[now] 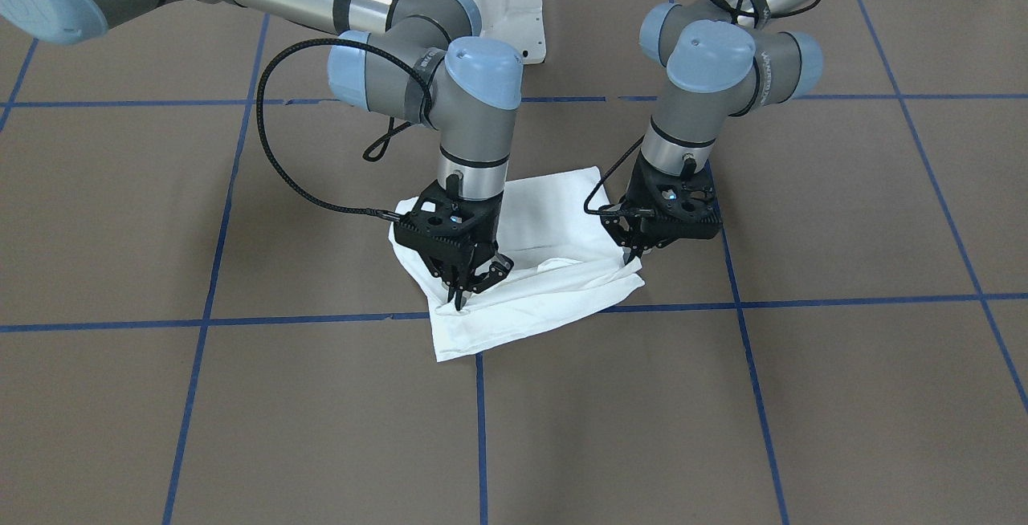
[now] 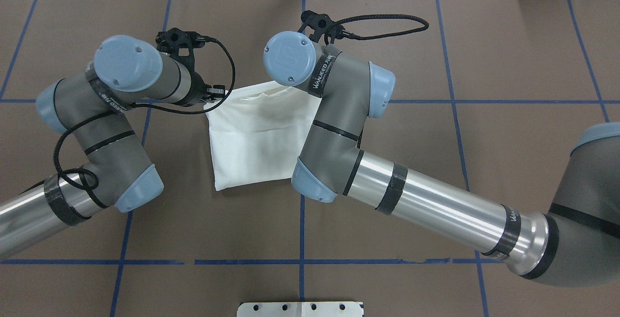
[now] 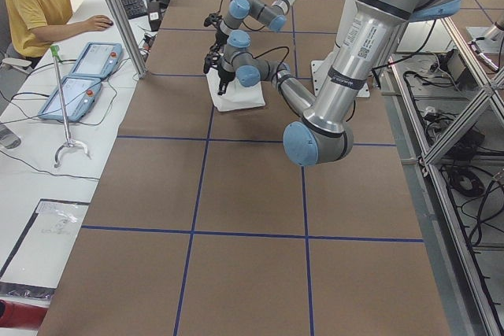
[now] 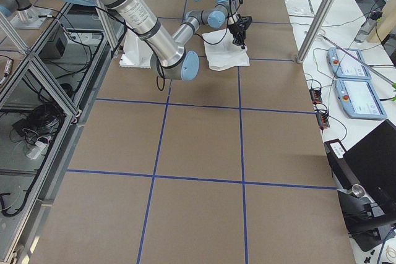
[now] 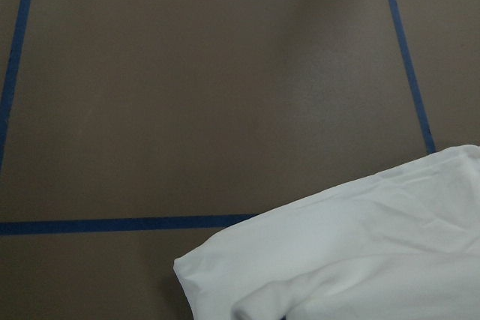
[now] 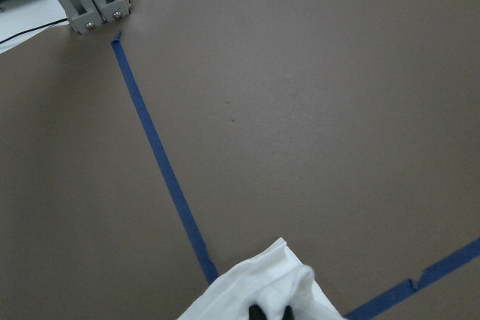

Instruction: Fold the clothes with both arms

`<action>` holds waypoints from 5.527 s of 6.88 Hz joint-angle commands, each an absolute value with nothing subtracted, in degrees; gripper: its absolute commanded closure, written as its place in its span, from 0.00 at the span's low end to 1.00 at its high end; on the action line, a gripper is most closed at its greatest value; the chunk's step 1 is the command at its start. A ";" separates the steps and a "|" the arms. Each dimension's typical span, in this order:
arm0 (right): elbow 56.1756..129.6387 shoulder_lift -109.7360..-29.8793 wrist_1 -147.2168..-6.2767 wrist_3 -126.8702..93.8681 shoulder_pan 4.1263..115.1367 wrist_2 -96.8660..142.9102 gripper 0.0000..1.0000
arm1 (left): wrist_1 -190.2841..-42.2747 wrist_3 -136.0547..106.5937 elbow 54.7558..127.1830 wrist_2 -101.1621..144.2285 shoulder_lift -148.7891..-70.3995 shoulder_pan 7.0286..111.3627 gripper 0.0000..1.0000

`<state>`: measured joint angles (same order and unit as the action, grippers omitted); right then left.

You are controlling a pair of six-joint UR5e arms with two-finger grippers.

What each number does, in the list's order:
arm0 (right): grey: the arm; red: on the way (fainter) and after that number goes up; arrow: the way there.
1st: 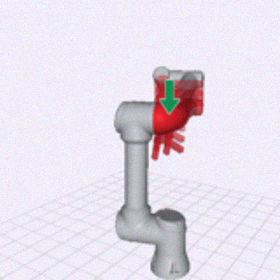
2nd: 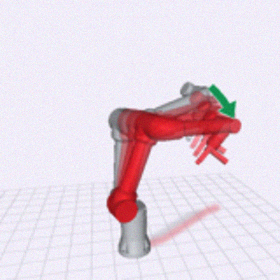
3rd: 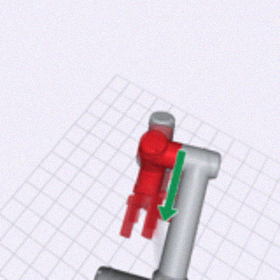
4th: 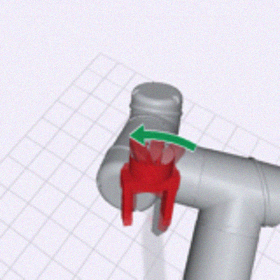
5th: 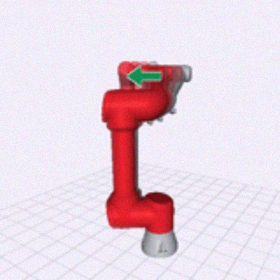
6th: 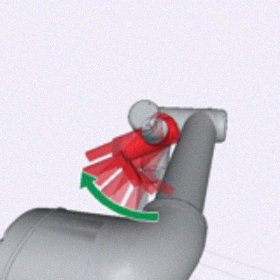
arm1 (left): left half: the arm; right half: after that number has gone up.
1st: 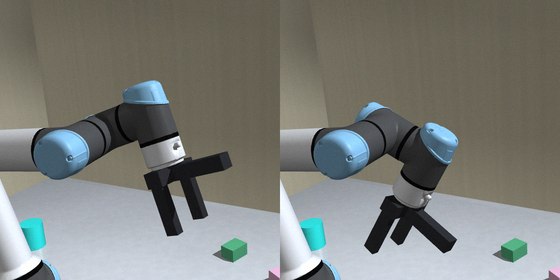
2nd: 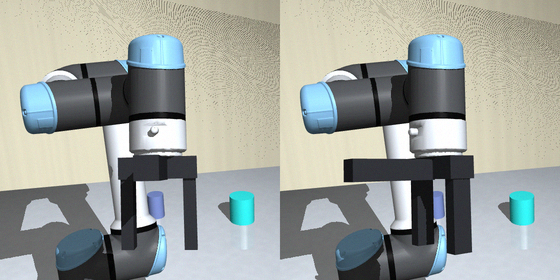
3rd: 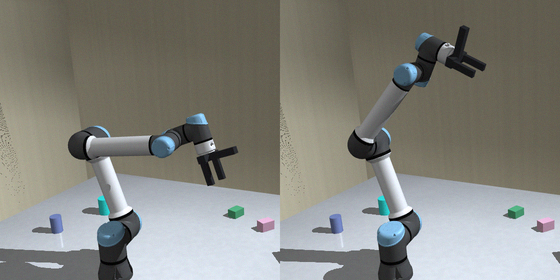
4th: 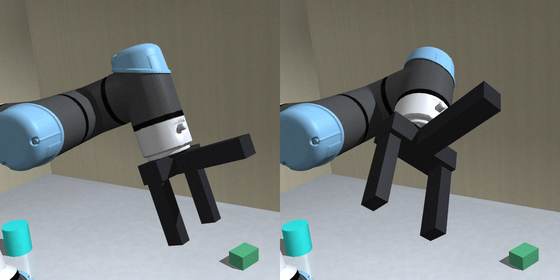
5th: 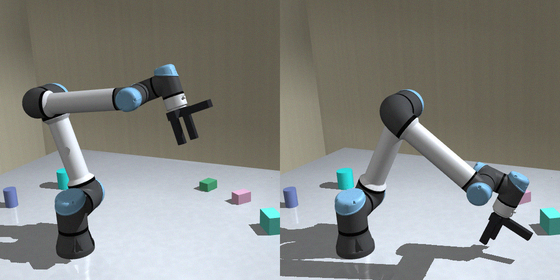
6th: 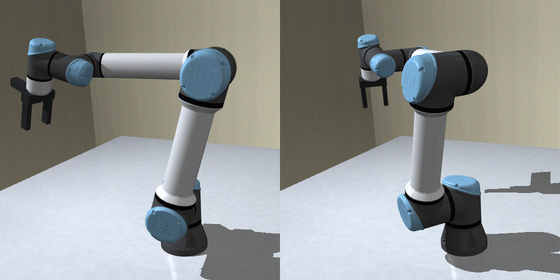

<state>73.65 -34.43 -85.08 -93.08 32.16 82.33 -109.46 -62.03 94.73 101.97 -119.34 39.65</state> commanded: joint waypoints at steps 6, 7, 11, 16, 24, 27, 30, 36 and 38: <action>67.52 -33.22 -80.86 -89.13 30.41 83.14 0.00 | -109.86 -50.27 97.47 102.57 -118.65 41.48 0.00; 65.32 -33.22 -80.77 -86.34 29.98 82.88 0.00 | -109.86 -50.27 97.47 102.57 -118.65 41.48 0.00; 59.42 -33.22 -81.56 -79.56 32.94 82.62 0.00 | -109.86 -50.36 97.73 102.57 -118.57 41.48 0.00; 64.49 -33.74 -86.83 -67.68 44.38 95.44 0.00 | -109.69 -52.02 89.94 101.95 -120.92 40.43 0.00; 69.79 -37.70 -86.22 -67.76 44.21 96.06 0.00 | -117.60 -53.00 69.90 90.45 -127.79 44.88 0.00; 78.45 -42.53 -86.66 -60.69 45.86 103.92 0.00 | -116.03 -44.50 76.51 96.10 -126.66 48.23 0.00; 91.26 -53.22 -92.50 -45.87 55.24 115.89 0.00 | -102.45 -25.12 96.96 107.79 -117.54 56.92 0.00; 106.17 -78.87 -114.78 14.75 86.60 129.89 0.00 | -77.78 12.92 107.92 121.73 -103.15 86.39 0.00; 106.18 -90.21 -114.00 23.53 92.43 128.86 0.00 | -77.96 12.83 106.18 122.51 -97.59 89.20 0.00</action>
